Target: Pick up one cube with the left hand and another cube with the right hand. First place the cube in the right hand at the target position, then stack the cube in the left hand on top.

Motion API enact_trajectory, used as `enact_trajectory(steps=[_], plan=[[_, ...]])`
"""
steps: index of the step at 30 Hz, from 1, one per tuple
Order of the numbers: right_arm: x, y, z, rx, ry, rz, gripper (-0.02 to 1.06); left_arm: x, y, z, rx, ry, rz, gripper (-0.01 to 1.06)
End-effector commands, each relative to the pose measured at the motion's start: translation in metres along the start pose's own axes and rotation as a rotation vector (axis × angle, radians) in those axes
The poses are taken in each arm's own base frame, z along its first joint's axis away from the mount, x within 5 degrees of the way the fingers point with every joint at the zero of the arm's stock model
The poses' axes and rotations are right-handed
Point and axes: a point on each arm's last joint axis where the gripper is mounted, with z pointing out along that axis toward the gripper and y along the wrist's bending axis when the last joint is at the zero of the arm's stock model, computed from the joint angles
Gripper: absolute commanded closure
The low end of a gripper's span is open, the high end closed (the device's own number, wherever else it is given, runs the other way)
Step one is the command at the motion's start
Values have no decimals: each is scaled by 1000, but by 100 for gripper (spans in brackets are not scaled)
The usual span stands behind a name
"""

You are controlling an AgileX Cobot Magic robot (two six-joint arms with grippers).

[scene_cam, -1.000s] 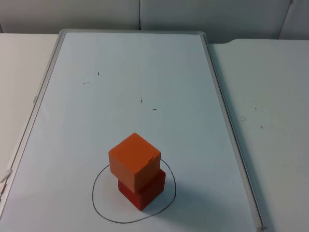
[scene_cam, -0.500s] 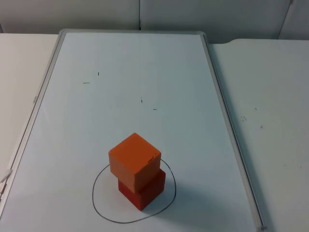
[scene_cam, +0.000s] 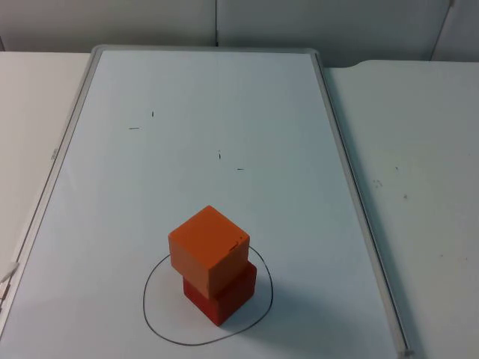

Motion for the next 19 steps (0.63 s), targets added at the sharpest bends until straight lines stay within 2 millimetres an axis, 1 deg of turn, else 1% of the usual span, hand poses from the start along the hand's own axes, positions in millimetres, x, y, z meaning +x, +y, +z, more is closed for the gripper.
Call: enact_trajectory(steps=[1,2,6,19], plan=[[1,0,2,5,1,-2,0,0,-1,0,-75,-11,-38,0],[1,0,2,5,1,-2,0,0,-1,0,-75,-11,-38,0],[1,0,2,5,1,-2,0,0,-2,0,-200,-9,-103,0],[1,0,2,5,1,-2,0,0,-3,1,-400,-7,-208,0]])
